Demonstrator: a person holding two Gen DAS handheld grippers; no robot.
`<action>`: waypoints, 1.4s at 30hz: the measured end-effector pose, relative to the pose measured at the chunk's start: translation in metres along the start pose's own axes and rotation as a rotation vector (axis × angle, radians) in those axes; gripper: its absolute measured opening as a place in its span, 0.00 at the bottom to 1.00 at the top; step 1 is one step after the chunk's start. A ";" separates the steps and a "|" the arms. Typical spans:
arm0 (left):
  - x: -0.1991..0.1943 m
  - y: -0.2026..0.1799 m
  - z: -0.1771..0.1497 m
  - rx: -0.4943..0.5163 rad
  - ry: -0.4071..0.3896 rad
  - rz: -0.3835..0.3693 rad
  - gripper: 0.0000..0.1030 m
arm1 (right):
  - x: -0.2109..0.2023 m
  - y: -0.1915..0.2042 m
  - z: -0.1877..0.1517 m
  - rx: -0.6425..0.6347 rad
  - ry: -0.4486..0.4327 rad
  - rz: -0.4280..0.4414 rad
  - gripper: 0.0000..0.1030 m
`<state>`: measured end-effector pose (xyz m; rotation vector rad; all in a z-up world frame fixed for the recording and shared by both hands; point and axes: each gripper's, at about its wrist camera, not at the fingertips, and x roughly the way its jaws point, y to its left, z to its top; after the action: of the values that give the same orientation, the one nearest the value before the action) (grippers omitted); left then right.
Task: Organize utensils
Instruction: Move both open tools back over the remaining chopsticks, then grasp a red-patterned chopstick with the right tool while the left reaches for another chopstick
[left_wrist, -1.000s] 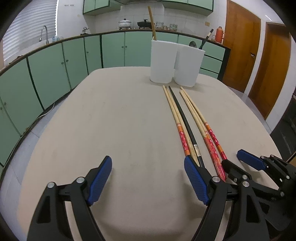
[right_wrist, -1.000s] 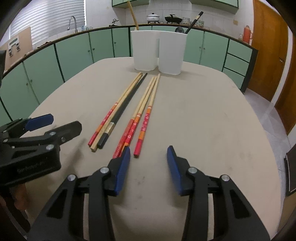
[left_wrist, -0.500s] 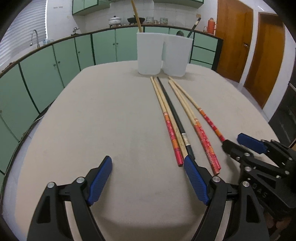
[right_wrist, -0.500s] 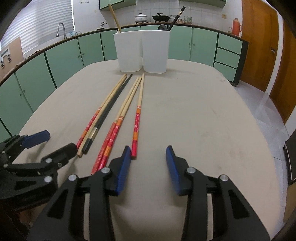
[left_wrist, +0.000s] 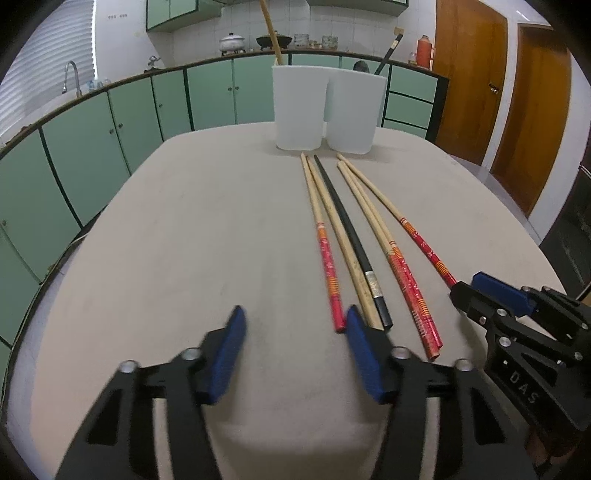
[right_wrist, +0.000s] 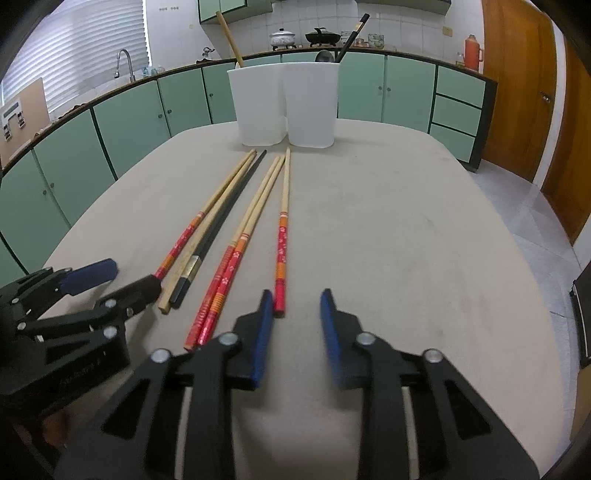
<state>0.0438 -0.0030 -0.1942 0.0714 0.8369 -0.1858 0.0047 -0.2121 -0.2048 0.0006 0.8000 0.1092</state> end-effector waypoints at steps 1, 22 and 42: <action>0.000 0.000 0.000 -0.004 -0.002 -0.004 0.40 | 0.000 0.000 0.000 -0.001 -0.001 0.002 0.13; -0.055 -0.001 0.043 -0.022 -0.186 -0.002 0.02 | -0.041 -0.003 0.033 0.004 -0.134 0.018 0.06; -0.004 0.012 0.008 -0.062 -0.011 -0.061 0.30 | -0.015 -0.008 0.016 0.031 -0.046 0.018 0.06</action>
<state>0.0492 0.0082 -0.1857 -0.0133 0.8337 -0.2168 0.0062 -0.2206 -0.1836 0.0397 0.7554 0.1138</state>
